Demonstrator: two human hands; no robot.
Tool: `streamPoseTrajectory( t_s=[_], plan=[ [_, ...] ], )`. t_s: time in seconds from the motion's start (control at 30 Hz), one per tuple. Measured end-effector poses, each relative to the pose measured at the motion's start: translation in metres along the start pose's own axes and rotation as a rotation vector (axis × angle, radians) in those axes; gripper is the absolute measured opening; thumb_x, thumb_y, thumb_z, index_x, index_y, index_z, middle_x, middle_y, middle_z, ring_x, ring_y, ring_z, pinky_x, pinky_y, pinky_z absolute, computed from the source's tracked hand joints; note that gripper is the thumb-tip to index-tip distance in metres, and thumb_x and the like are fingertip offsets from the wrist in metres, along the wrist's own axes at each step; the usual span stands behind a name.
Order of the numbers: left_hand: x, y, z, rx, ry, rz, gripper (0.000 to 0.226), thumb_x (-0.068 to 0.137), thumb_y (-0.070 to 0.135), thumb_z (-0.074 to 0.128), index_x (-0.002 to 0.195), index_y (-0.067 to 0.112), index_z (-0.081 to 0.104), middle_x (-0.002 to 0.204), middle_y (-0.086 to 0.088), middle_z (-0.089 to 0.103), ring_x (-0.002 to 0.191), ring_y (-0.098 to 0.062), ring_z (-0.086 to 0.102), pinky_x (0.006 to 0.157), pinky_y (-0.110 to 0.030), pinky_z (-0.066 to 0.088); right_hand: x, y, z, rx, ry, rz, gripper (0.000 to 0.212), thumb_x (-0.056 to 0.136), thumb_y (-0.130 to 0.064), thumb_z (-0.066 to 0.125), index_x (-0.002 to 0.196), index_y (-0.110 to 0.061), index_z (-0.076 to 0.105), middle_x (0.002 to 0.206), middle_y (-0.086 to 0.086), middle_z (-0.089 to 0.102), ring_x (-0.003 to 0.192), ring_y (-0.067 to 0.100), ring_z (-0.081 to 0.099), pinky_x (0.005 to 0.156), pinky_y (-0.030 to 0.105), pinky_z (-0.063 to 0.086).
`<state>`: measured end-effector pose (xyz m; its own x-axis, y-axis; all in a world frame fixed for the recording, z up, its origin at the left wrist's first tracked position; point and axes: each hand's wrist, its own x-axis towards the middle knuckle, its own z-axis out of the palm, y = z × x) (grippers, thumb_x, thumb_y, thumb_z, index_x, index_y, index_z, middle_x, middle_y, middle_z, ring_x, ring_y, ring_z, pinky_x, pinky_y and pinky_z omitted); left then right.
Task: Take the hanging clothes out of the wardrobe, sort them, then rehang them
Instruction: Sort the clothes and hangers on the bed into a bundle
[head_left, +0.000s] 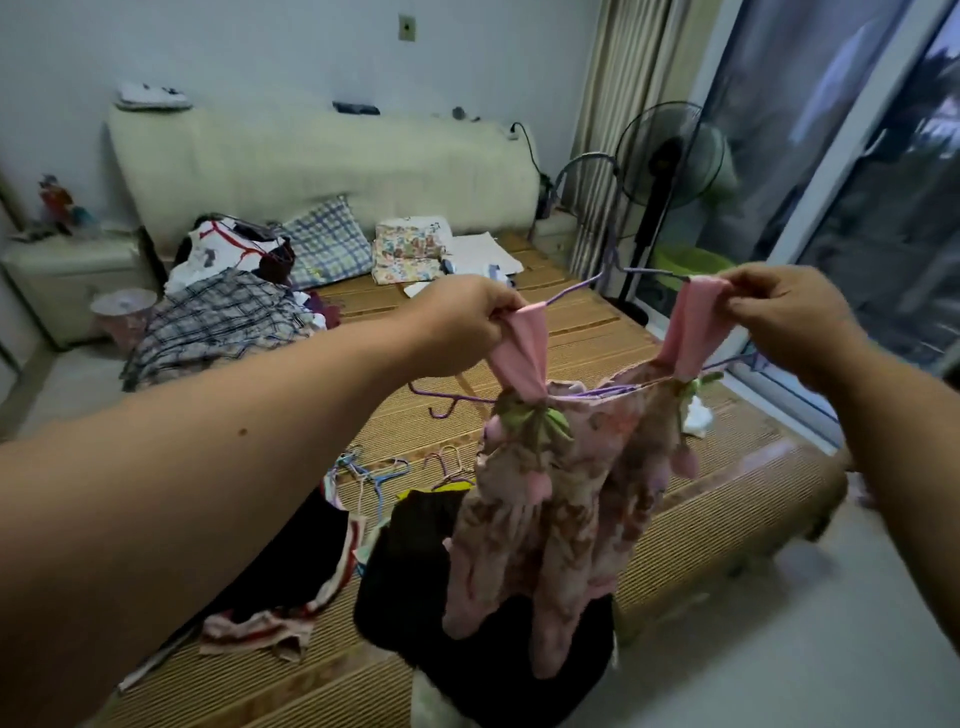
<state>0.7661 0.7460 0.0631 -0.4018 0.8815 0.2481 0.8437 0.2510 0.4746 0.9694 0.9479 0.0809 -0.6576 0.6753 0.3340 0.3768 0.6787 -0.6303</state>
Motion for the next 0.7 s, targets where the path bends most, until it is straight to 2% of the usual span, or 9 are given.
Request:
streamPoseTrajectory(
  t_s=[0.17,0.27,0.33,0.4,0.47,0.6,0.7],
  plan=[
    [0.004,0.03,0.024,-0.049,-0.026,-0.02,0.033,0.087,0.004,0.052,0.108,0.025,0.067,0.086,0.009,0.059,0.08,-0.011,0.051,0.055,-0.019,0.033,0.006,0.022,-0.022,-0.005,-0.002,0.026,0.026,0.091,-0.002,0.05,0.111,-0.008,0.066,0.098,0.009,0.063,0.093,0.023,0.056,0.081,0.035,0.044],
    [0.007,0.017,0.048,-0.037,-0.074,-0.084,0.029,0.088,0.005,0.053,0.108,0.022,0.065,0.091,0.006,0.062,0.085,-0.015,0.056,0.067,-0.026,0.047,0.015,0.035,-0.004,-0.029,-0.076,0.049,0.026,0.091,0.001,0.05,0.11,-0.007,0.066,0.098,0.009,0.063,0.084,0.02,0.056,0.075,0.029,0.044],
    [0.009,-0.003,0.069,-0.029,-0.104,-0.137,0.028,0.086,0.004,0.054,0.105,0.021,0.066,0.096,0.003,0.066,0.089,-0.018,0.059,0.078,-0.033,0.051,0.021,0.046,0.019,-0.047,-0.116,0.063,0.025,0.091,0.001,0.051,0.109,-0.008,0.066,0.095,0.008,0.063,0.082,0.019,0.057,0.071,0.027,0.045],
    [0.013,-0.03,0.09,-0.021,-0.131,-0.196,0.028,0.083,0.004,0.056,0.101,0.022,0.067,0.096,0.002,0.069,0.088,-0.019,0.06,0.078,-0.033,0.051,0.029,0.058,0.048,-0.047,-0.161,0.086,0.024,0.09,0.0,0.053,0.107,-0.01,0.067,0.09,0.005,0.062,0.085,0.022,0.059,0.074,0.028,0.049],
    [0.017,-0.062,0.112,-0.041,-0.159,-0.253,0.029,0.081,0.004,0.056,0.099,0.023,0.068,0.094,0.002,0.068,0.088,-0.019,0.061,0.075,-0.03,0.049,0.038,0.072,0.083,-0.044,-0.205,0.107,0.023,0.089,0.0,0.054,0.102,-0.013,0.067,0.085,0.002,0.062,0.08,0.021,0.059,0.066,0.022,0.048],
    [0.023,-0.132,0.154,-0.08,-0.242,-0.374,0.031,0.081,0.003,0.052,0.092,0.028,0.066,0.093,0.002,0.07,0.086,-0.019,0.062,0.074,-0.03,0.049,0.06,0.103,0.165,-0.073,-0.299,0.162,0.018,0.088,-0.006,0.058,0.099,-0.014,0.07,0.09,0.001,0.065,0.086,0.021,0.06,0.072,0.03,0.045],
    [0.026,-0.189,0.187,-0.09,-0.293,-0.445,0.027,0.08,0.007,0.054,0.09,0.03,0.063,0.096,0.001,0.07,0.086,-0.021,0.061,0.074,-0.031,0.048,0.075,0.131,0.235,-0.098,-0.386,0.215,0.013,0.088,-0.013,0.06,0.094,-0.019,0.07,0.094,0.002,0.069,0.087,0.021,0.061,0.079,0.035,0.051]
  ],
)
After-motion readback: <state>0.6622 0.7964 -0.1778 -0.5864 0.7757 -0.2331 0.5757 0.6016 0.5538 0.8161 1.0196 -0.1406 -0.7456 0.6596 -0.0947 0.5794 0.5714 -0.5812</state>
